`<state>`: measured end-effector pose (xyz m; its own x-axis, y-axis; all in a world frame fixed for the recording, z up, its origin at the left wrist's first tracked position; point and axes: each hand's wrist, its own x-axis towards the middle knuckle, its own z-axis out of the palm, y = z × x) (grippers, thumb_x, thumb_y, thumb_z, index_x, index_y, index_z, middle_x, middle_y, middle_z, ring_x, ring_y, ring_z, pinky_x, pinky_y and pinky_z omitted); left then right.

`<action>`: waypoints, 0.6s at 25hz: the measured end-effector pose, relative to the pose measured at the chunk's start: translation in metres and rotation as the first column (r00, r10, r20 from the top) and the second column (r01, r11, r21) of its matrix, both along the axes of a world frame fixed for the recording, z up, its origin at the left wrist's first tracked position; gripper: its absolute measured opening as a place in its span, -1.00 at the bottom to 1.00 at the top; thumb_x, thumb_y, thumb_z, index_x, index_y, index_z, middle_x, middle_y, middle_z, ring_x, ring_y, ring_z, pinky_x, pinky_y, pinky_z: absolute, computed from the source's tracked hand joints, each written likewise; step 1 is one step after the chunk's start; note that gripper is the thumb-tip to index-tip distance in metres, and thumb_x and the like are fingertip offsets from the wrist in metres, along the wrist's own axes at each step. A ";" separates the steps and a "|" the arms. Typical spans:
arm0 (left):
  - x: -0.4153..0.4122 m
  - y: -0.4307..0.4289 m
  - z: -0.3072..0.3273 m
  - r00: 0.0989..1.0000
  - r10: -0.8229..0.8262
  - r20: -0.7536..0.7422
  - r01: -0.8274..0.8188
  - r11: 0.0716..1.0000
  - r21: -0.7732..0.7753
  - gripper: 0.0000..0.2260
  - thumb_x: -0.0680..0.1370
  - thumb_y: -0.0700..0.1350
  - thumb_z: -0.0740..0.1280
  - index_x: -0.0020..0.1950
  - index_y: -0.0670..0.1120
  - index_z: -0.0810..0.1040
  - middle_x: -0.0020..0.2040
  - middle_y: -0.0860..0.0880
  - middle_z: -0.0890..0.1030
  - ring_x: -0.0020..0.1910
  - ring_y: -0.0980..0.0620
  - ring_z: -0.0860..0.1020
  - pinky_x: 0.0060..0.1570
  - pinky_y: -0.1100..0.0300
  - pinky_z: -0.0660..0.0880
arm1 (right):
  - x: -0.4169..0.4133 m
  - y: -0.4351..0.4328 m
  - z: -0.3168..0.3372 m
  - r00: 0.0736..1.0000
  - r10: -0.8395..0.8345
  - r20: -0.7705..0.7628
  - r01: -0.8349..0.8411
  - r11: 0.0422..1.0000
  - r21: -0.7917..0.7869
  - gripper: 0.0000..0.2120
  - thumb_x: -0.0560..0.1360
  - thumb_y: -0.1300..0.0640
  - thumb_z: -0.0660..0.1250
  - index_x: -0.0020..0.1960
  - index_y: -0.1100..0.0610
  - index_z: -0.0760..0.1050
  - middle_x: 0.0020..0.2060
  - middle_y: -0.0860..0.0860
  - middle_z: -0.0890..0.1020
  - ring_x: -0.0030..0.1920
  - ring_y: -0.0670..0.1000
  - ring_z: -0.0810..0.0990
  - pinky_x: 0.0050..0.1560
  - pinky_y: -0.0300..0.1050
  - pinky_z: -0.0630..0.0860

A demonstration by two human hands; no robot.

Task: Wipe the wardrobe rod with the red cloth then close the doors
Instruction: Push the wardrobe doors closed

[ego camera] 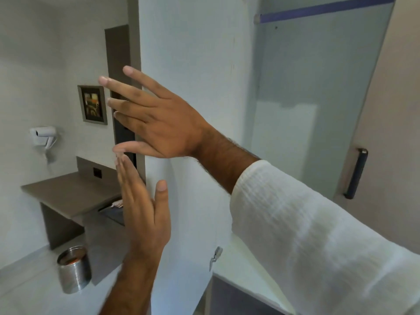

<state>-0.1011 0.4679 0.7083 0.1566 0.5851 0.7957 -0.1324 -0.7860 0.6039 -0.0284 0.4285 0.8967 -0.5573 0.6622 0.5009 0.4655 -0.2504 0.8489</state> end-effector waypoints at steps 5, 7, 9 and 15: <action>0.009 -0.053 -0.006 0.995 -0.096 0.030 0.094 0.993 0.071 -0.20 0.69 0.36 -0.11 0.73 -0.19 -0.07 0.76 -0.05 -0.07 0.75 0.00 -0.07 0.70 0.20 -0.07 | 0.011 -0.053 -0.004 0.993 0.117 0.026 -0.119 0.988 0.097 -0.37 0.66 -0.27 0.23 0.25 0.29 0.68 0.33 0.20 0.68 0.50 0.22 0.53 0.58 0.25 0.39; 0.016 -0.090 -0.009 0.987 -0.161 0.014 0.157 0.972 0.176 -0.23 0.72 0.29 -0.08 0.71 -0.27 -0.05 0.75 -0.16 -0.07 0.75 -0.11 -0.07 0.72 0.06 -0.07 | 0.026 -0.095 -0.010 0.986 0.167 -0.030 -0.161 0.978 0.131 -0.39 0.70 -0.21 0.18 0.35 0.30 0.62 0.41 0.23 0.61 0.51 0.26 0.51 0.61 0.26 0.35; 0.023 -0.127 -0.014 0.955 -0.298 -0.010 0.289 0.917 0.275 -0.25 0.73 0.26 -0.07 0.70 -0.28 -0.02 0.75 -0.18 -0.09 0.75 -0.16 -0.08 0.72 -0.02 -0.06 | 0.041 -0.148 -0.016 0.998 0.049 -0.050 -0.040 0.987 0.157 -0.39 0.71 -0.17 0.06 0.52 0.25 0.46 0.54 0.18 0.49 0.61 0.23 0.38 0.69 0.19 0.18; 0.102 -0.151 0.047 0.498 -0.855 0.144 0.850 0.514 0.115 -0.46 0.75 0.06 0.04 0.72 -0.05 0.10 0.74 0.09 0.12 0.74 0.10 0.02 0.73 -0.08 -0.01 | 0.091 -0.267 -0.028 0.942 -0.290 -0.171 0.323 0.919 0.224 -0.36 0.73 -0.14 0.02 0.68 0.22 0.15 0.68 0.15 0.23 0.72 0.16 0.12 0.72 0.20 0.11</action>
